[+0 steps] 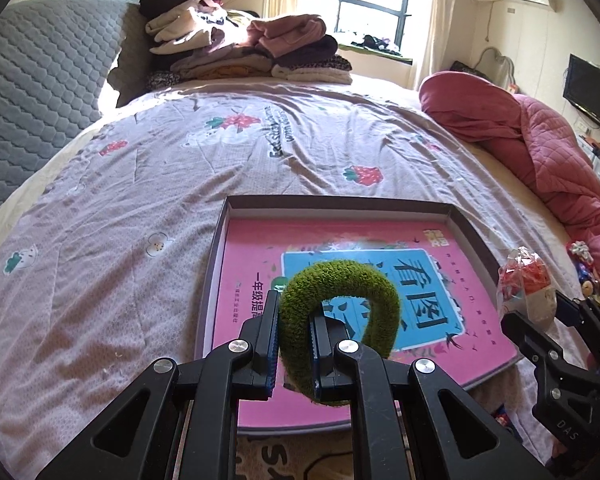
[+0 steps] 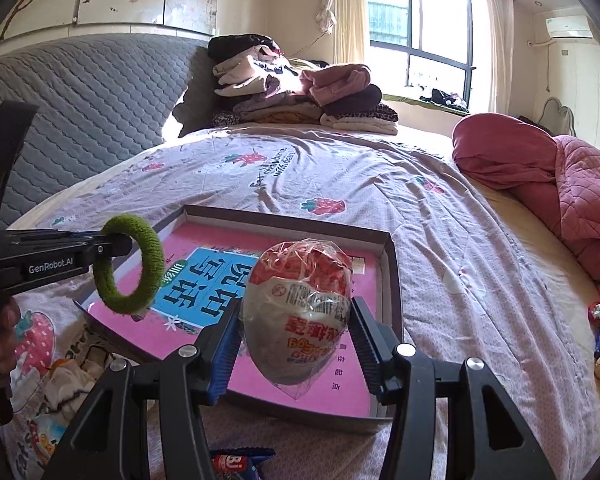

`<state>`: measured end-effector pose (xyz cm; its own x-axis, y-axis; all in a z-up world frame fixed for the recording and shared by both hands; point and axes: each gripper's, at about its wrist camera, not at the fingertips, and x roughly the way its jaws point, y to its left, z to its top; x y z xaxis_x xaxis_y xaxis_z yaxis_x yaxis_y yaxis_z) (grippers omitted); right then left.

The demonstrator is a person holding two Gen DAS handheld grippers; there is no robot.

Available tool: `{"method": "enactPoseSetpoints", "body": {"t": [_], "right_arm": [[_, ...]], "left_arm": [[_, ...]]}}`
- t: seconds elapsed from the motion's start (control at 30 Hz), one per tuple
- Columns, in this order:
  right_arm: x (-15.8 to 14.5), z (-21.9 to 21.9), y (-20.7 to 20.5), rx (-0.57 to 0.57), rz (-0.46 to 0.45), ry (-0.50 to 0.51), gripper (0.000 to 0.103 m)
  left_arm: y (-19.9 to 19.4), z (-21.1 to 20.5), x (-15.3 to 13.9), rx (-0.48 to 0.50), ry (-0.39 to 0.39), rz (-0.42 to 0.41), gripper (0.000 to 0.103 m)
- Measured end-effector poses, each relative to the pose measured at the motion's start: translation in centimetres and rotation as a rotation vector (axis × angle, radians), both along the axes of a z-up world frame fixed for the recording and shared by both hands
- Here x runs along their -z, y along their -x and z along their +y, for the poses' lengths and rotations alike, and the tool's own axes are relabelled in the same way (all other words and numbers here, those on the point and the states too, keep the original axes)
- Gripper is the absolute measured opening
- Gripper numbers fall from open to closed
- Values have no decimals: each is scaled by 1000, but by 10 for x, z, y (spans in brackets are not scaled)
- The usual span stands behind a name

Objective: Organize objects
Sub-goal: 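Carry green ring with left gripper while right gripper carries candy egg over grey tray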

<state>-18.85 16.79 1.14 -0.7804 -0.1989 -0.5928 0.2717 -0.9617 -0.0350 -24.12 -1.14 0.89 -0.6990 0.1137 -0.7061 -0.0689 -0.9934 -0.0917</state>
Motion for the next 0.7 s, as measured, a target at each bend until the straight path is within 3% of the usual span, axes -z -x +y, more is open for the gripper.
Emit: {"method": "enactPoseSetpoints", "body": {"t": [0.17, 0.7], "right_arm": [[14, -2, 14, 4, -46, -20, 53], [42, 3, 32, 53, -149, -54, 53]], "left_arm": [[11, 0, 19, 2, -16, -57, 12], [21, 1, 43, 6, -10, -117, 13]]}}
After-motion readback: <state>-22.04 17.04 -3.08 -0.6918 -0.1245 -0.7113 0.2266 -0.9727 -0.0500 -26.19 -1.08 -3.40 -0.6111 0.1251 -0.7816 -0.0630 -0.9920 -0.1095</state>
